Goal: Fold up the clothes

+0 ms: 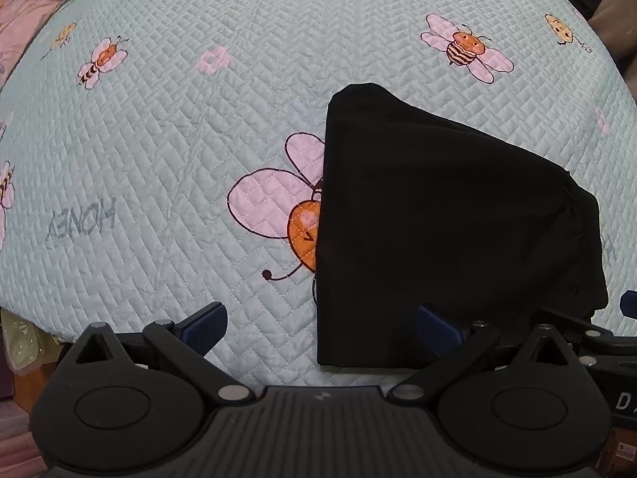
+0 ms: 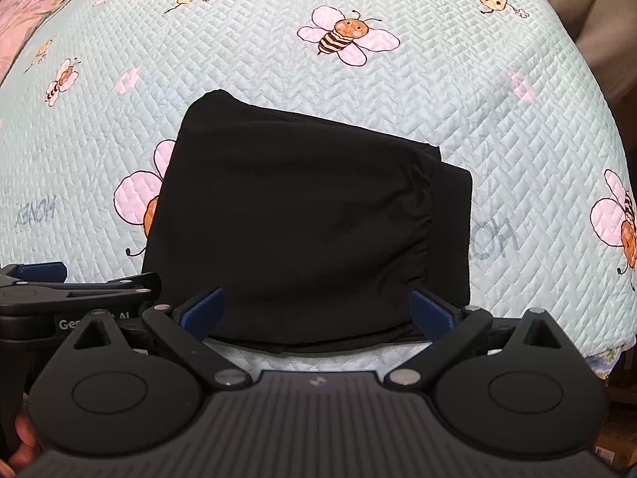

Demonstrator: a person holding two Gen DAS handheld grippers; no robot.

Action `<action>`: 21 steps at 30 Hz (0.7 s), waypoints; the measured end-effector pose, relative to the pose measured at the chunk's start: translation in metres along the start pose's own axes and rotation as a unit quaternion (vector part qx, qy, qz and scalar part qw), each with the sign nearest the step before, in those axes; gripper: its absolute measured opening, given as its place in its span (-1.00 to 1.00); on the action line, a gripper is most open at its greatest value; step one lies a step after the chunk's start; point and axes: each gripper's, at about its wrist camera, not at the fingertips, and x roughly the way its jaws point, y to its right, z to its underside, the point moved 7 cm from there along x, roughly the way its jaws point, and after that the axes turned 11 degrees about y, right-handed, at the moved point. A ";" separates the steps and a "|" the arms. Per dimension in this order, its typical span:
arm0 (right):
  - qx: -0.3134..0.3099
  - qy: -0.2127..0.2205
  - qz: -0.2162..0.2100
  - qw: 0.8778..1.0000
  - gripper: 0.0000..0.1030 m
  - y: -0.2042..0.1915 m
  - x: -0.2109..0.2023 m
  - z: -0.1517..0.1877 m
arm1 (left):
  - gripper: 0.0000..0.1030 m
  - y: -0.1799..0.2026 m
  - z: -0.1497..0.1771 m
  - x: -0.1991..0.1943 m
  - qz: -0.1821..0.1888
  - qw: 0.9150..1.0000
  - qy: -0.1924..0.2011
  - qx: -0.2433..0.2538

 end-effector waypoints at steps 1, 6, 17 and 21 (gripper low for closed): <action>0.003 0.000 -0.001 1.000 0.93 0.001 0.000 0.000 | 0.97 0.000 0.000 0.000 -0.001 1.000 0.002 0.002; 0.019 0.033 -0.004 0.999 0.93 0.006 -0.007 -0.002 | 0.95 0.002 -0.009 -0.008 0.000 0.999 0.041 0.013; 0.028 0.427 -0.044 0.903 1.00 0.017 -0.114 0.001 | 0.98 -0.003 -0.040 -0.100 -0.014 0.941 0.337 0.031; 0.053 0.426 -0.069 0.901 1.00 0.018 -0.109 0.005 | 0.99 -0.007 -0.040 -0.136 -0.025 0.900 0.434 0.038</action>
